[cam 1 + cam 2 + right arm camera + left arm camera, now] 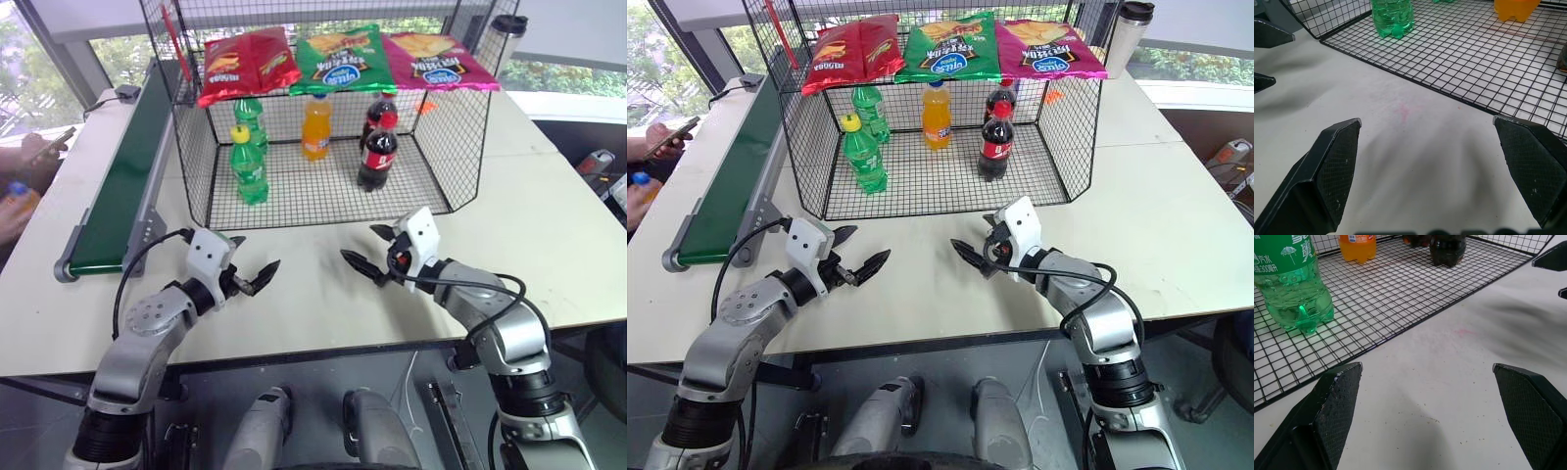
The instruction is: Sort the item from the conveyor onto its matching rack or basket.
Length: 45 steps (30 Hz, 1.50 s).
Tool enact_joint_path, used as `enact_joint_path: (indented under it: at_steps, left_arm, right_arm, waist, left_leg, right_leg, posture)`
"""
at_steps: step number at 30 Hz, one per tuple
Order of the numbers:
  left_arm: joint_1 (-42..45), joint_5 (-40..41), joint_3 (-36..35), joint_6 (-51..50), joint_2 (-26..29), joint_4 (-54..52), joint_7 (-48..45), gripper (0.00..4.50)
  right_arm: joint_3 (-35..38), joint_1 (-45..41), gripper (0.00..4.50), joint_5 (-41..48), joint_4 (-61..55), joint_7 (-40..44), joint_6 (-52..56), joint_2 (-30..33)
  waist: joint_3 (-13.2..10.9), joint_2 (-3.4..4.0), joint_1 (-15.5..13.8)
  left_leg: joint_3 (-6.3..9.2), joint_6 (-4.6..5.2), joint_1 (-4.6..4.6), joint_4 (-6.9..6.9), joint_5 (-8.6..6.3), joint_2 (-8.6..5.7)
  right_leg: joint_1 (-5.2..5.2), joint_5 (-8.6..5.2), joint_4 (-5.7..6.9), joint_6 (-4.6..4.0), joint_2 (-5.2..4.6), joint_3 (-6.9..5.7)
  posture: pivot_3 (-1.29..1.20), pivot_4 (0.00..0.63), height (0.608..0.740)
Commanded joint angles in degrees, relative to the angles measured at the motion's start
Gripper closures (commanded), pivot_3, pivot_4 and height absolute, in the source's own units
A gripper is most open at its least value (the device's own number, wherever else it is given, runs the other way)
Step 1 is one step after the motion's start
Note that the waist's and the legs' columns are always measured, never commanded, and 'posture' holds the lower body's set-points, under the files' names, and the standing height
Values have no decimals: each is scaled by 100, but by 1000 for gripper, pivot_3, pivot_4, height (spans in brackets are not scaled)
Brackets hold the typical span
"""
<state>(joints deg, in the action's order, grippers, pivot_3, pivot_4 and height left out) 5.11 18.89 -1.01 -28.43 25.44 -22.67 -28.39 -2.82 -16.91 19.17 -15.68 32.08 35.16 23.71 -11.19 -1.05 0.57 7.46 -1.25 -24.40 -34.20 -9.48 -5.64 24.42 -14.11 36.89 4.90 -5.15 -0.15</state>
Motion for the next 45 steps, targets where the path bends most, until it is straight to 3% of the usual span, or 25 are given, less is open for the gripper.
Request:
enact_joint_path:
  at_steps: [1, 45]
  left_arm:
    - [15, 47, -55, 164, -16, -221, -49, 0]
    - [14, -186, 25, 187, -28, -142, 6, 0]
  right_arm:
    - [50, -22, 34, 8, -183, -11, -89, 13]
    - [12, -8, 34, 56, -282, 96, 13, 65]
  waist:
    - [0, 0, 0]
    - [0, 0, -1]
  left_leg:
    - [0, 0, 0, 0, 0, 0]
    - [0, 0, 0, 0, 0, 0]
  right_leg:
    - [0, 0, 0, 0, 0, 0]
    - [0, 0, -1, 0, 0, 0]
  posture:
    - [0, 150, 739]
    - [0, 150, 739]
